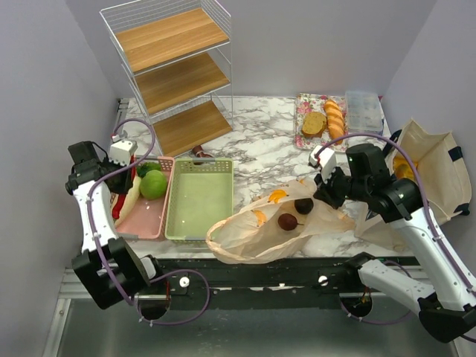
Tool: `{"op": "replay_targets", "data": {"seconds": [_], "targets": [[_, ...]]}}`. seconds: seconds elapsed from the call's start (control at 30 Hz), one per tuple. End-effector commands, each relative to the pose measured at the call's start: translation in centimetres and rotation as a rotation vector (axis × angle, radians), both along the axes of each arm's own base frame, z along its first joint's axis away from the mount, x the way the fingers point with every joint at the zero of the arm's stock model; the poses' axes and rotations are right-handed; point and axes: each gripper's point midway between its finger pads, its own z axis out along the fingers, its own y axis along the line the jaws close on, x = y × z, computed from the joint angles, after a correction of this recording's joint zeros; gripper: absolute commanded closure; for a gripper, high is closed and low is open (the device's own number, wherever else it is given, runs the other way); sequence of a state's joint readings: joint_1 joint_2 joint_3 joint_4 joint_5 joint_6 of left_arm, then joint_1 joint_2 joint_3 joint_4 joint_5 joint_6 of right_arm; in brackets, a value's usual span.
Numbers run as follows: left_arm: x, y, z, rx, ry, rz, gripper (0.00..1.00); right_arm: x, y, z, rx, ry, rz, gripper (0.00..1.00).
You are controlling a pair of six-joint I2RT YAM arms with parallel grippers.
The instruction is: Untie the knot of the grocery bags and take out the mixed food
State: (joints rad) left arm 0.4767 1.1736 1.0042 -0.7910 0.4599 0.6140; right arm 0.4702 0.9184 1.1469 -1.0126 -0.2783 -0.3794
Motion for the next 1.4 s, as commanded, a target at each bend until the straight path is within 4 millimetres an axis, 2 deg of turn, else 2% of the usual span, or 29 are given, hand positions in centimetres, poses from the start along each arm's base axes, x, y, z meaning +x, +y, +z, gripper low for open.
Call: {"op": "replay_targets", "data": {"seconds": [0.0,0.07,0.17,0.3,0.37,0.4,0.47,0.53,0.63,0.7,0.77,0.8,0.83,0.93,1.03,1.17,1.23,1.37], "targets": [[1.4,1.7,-2.4,0.019,0.042,0.003,0.74,0.9,0.7,1.5,0.037,-0.027,-0.007,0.99],[1.6,2.0,-3.1,0.005,0.063,0.017,0.66,1.4,0.9,2.2,0.041,-0.043,-0.011,0.99],[1.9,2.1,-3.1,-0.008,0.067,0.028,0.57,2.0,1.1,3.2,0.051,-0.060,-0.015,0.99],[1.0,1.5,-2.1,-0.020,0.084,0.011,0.40,2.1,1.2,4.4,0.066,-0.074,-0.020,0.99],[0.4,-0.3,0.4,-0.046,0.016,-0.057,0.25,1.8,1.1,4.7,0.070,-0.080,-0.020,0.99],[-0.3,-1.8,2.3,-0.057,-0.044,-0.113,0.12,1.7,1.0,4.9,0.072,-0.086,-0.021,0.99],[-1.7,-5.7,6.4,-0.101,-0.173,-0.256,0.04,1.8,1.0,5.6,0.083,-0.110,-0.024,0.99],[-3.1,-9.5,10.2,-0.135,-0.277,-0.372,0.02,2.5,1.0,6.6,0.093,-0.146,-0.040,0.99],[-6.0,-15.8,14.9,-0.192,-0.394,-0.604,0.07,2.8,1.5,7.6,0.123,-0.163,-0.040,0.99],[-8.6,-19.8,17.4,-0.243,-0.464,-0.771,0.11,2.1,1.6,6.4,0.116,-0.123,-0.020,0.99],[-11.2,-23.0,19.2,-0.301,-0.511,-0.922,0.17,0.8,1.3,3.9,0.085,-0.055,0.009,0.99],[-12.6,-24.6,19.8,-0.323,-0.524,-1.005,0.19,0.1,1.1,2.6,0.074,-0.023,0.021,0.99],[-13.1,-25.5,20.2,-0.321,-0.538,-1.043,0.21,-0.5,0.9,1.7,0.063,-0.005,0.029,0.99],[-15.7,-28.6,19.6,-0.282,-0.519,-1.245,0.35,-1.6,0.3,-0.3,0.035,0.036,0.032,0.99],[-17.1,-31.5,19.7,-0.216,-0.540,-1.386,0.48,-1.9,0.4,-0.4,0.043,0.053,0.029,0.99],[-19.4,-36.1,22.4,-0.190,-0.600,-1.551,0.59,-1.6,0.3,-0.2,0.038,0.056,0.016,0.99],[-20.6,-38.5,23.8,-0.204,-0.628,-1.607,0.61,-1.6,0.4,-0.3,0.040,0.065,0.017,0.99],[-22.3,-42.4,23.3,-0.197,-0.569,-1.722,0.67,-1.3,0.5,-0.4,0.041,0.082,-0.006,0.99]]}}
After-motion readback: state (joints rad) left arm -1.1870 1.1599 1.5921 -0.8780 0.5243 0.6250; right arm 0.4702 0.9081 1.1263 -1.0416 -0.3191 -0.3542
